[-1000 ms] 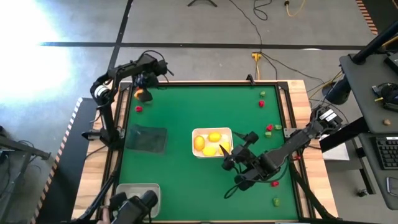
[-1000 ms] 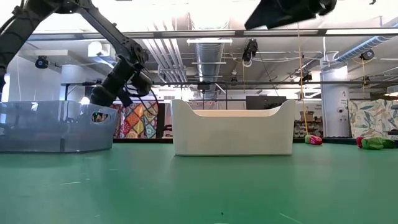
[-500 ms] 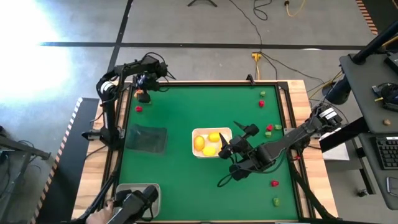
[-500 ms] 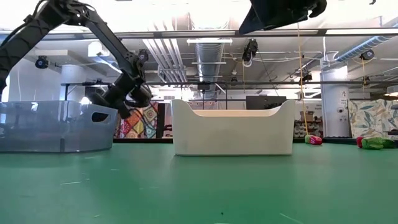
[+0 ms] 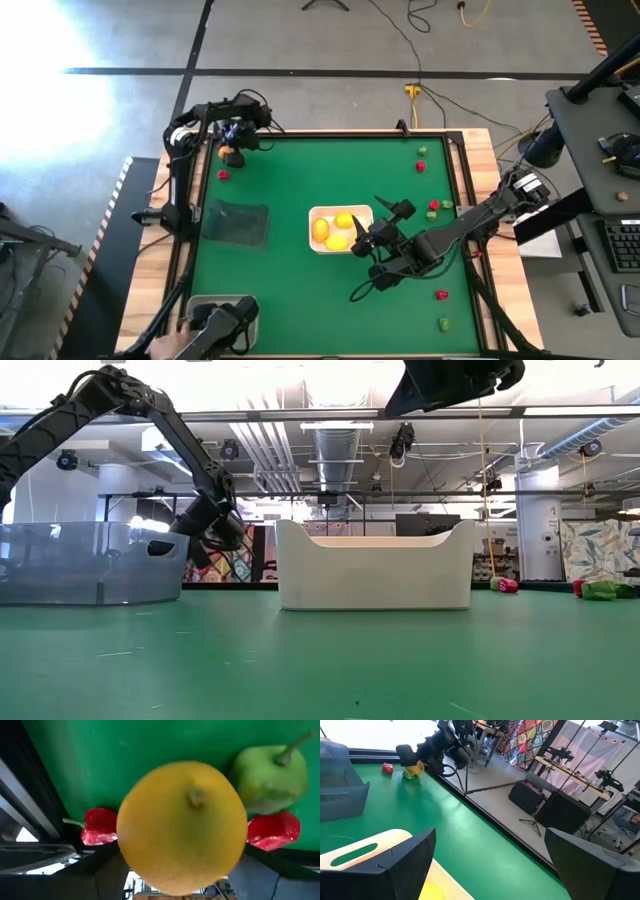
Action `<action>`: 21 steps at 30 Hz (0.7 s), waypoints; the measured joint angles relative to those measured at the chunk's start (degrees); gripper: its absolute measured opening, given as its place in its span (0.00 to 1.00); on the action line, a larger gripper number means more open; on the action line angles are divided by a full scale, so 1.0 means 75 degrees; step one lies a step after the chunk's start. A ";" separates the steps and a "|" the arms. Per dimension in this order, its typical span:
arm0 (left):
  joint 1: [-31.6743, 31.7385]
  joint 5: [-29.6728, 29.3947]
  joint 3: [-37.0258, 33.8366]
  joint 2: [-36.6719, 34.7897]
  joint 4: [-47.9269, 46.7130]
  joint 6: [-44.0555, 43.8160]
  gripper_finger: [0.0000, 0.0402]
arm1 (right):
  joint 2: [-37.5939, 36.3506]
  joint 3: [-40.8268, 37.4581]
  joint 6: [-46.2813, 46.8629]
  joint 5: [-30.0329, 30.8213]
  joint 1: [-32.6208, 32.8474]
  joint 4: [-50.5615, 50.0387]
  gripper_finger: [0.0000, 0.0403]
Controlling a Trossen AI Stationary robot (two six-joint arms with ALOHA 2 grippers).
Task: Sort produce into baskets
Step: Put the yellow lemon into the white bin
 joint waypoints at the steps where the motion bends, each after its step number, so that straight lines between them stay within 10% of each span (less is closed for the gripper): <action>1: -0.0001 0.0003 0.0000 0.0003 0.0041 0.0001 0.67 | 0.0000 -0.0019 -0.0001 0.0000 0.0000 -0.0005 0.91; 21: 0.0005 -0.0071 0.0033 -0.0380 0.0414 -0.0348 0.55 | 0.0000 -0.0110 0.0000 0.0003 -0.0038 0.0001 0.91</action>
